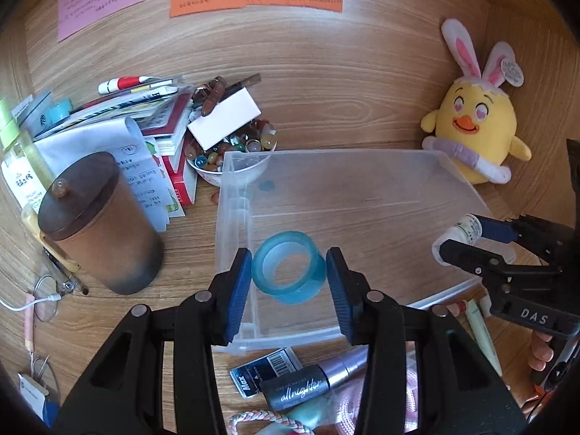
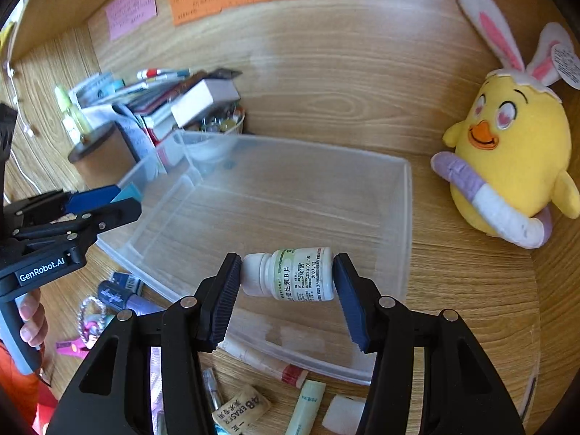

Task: Organize objects
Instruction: 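Carry the tape roll and pill bottle into the clear box and release both, then grasp the braided pink-white cord with the left gripper while the right grasps the white bandage roll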

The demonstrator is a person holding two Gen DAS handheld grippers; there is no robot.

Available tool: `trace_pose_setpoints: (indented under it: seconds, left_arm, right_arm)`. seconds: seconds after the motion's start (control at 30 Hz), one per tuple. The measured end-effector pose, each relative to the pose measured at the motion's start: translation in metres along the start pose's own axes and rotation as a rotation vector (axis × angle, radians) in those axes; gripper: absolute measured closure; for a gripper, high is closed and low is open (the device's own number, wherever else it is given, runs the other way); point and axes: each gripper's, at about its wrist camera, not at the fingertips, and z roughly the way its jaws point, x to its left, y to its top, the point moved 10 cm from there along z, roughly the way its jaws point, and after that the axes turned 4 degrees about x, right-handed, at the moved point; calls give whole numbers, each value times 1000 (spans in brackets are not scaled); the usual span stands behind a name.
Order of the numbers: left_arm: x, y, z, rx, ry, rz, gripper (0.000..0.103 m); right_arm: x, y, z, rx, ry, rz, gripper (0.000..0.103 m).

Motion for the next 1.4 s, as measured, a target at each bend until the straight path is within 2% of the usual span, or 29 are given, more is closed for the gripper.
trace_pose_setpoints:
  seconds: [0.27,0.37,0.43,0.57,0.63,0.73,0.93,1.17,1.23,1.3,1.4]
  left_arm:
    - [-7,-4,10,40,-34,7,61]
    - [-8,-3,4,29,-22,18,56]
    - [-8,-2,-1,14,-11,21,45]
    - [-8,-1,-17,-24,0,21,32]
    - [-7,-2,-26,-42,10,25,19]
    - [-5,-7,-40,-68,26,35,12]
    - [1,-37,-56,-55,32,53,11]
    - [6,-82,-61,-8,33,63,13]
    - [5,-92,-62,6,25,68,29]
    - [3,-101,-61,22,15,68,37]
    - [0,-112,-62,29,-16,47,40]
  right_arm:
    - [7,0,7,21,6,-19,54]
    - [10,0,5,17,-1,-36,50]
    - [11,0,2,9,-3,-41,46]
    - [13,0,-11,-21,-8,-55,38]
    - [12,-1,-19,-37,-2,-52,34]
    - [10,-5,-33,-61,0,-45,28]
    - [-5,-20,-59,-104,-35,-18,24]
    - [-29,-45,-73,-103,-61,43,23]
    - [-37,-54,-73,-94,-55,74,23]
    - [-42,-62,-72,-84,-46,100,23]
    - [-48,-75,-68,-70,-47,128,23]
